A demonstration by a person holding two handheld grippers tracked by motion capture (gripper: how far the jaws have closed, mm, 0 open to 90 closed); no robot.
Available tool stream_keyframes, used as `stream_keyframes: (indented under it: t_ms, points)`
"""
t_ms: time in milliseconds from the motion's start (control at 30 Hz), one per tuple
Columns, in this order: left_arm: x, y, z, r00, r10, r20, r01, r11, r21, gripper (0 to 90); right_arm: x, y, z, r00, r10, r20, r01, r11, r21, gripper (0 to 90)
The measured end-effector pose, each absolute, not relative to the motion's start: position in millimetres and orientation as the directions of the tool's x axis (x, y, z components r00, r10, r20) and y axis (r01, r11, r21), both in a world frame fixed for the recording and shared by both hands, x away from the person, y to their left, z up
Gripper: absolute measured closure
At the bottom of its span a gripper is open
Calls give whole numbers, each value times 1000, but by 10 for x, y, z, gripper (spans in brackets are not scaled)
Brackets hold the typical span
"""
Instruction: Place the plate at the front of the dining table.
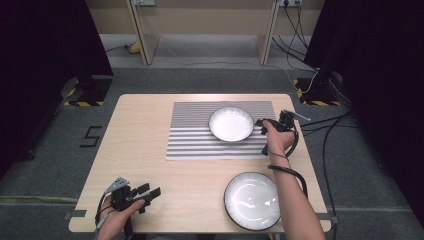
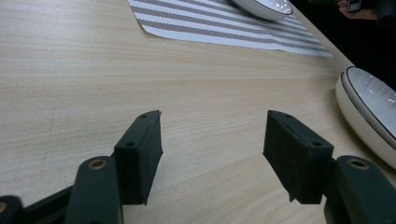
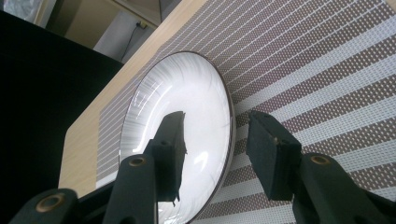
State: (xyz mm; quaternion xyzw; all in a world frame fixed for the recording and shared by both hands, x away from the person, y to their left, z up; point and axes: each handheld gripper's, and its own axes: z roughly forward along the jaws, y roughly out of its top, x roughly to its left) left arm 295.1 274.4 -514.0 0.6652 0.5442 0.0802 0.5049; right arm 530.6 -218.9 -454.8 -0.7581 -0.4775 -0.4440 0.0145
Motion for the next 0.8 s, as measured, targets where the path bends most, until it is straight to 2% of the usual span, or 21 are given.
stream_keyframes:
  t_ms: [200, 800]
  points:
    - [2948, 2743, -5143, 396, 805, -441, 643, 100, 760, 367, 5225, -2154, -4477, 117, 724, 680, 742, -519, 425, 568]
    - [2940, 2719, -5148, 400, 805, -438, 644, 93, 759, 367, 5006, -2172, -4441, 97, 741, 664, 747, -495, 444, 556]
